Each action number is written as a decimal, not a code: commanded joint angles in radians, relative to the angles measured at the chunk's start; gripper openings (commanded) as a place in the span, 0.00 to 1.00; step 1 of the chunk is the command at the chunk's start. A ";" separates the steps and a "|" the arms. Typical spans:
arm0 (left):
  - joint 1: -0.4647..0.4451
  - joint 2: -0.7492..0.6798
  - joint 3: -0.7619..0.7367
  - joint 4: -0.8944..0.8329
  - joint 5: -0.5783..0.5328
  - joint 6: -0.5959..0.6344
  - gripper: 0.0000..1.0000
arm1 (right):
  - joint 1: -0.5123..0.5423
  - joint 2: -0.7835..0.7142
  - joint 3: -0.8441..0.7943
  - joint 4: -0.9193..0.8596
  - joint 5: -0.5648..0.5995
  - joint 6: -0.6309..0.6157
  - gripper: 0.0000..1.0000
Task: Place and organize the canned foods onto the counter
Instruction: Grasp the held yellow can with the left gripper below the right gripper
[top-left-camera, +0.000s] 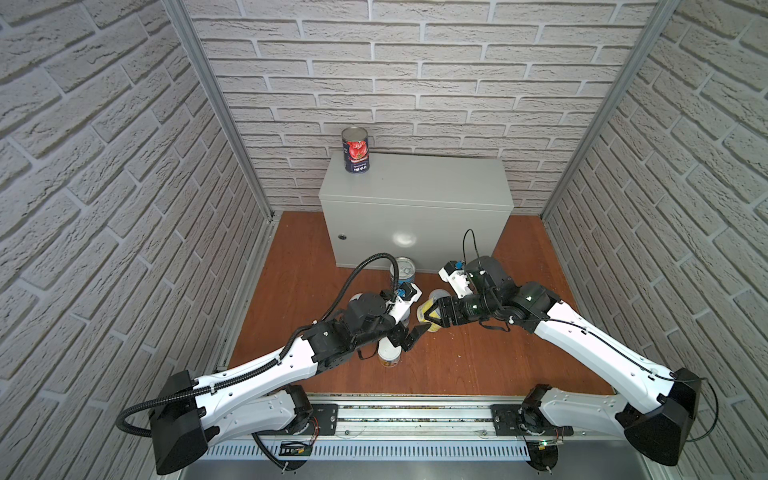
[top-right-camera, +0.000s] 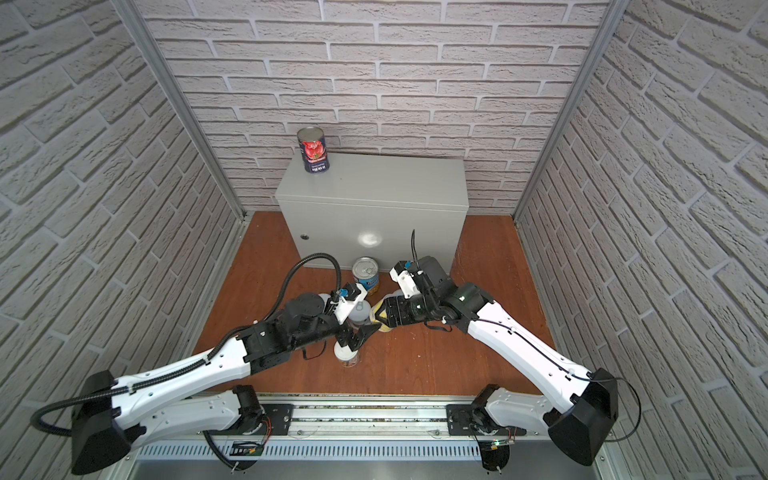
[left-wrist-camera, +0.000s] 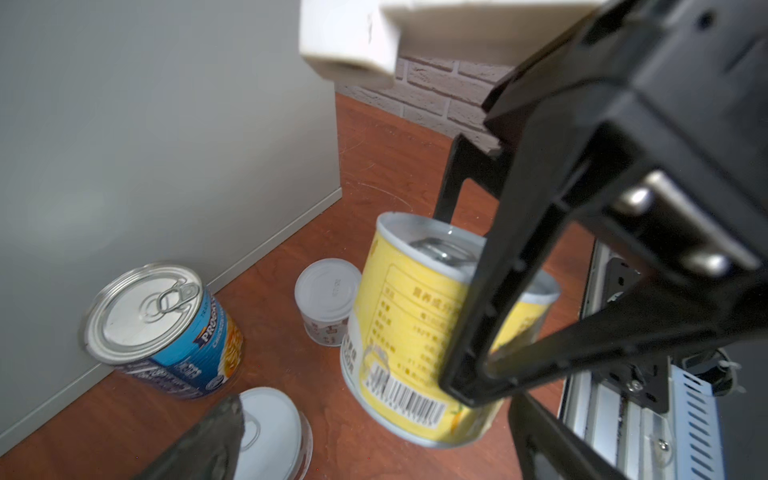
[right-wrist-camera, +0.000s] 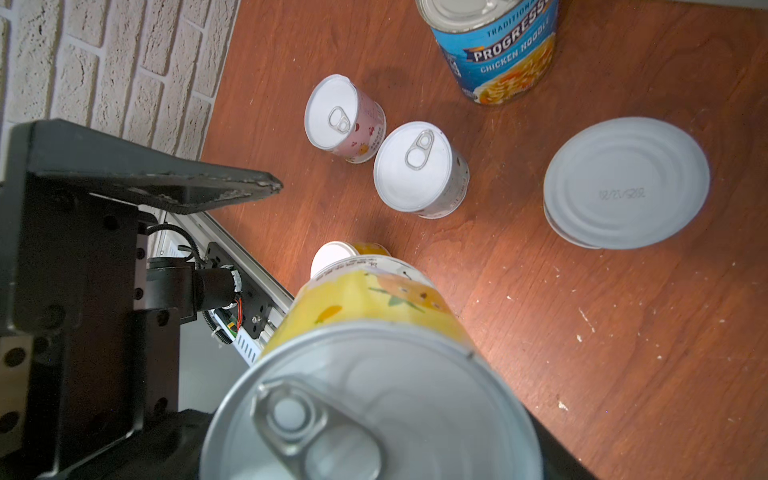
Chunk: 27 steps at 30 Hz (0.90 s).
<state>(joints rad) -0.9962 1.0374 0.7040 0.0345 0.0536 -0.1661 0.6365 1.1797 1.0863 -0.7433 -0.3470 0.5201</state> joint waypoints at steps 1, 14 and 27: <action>-0.004 0.019 -0.019 0.136 0.081 0.030 0.98 | -0.010 -0.035 -0.011 0.081 -0.063 0.026 0.57; -0.004 0.099 -0.032 0.223 0.138 0.054 0.98 | -0.015 -0.034 -0.025 0.080 -0.090 0.047 0.56; -0.005 0.176 -0.020 0.308 0.159 0.039 0.98 | -0.014 -0.052 -0.046 0.095 -0.155 0.072 0.54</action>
<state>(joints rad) -0.9974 1.1946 0.6788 0.2440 0.1974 -0.1268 0.6262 1.1709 1.0451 -0.7341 -0.4404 0.5728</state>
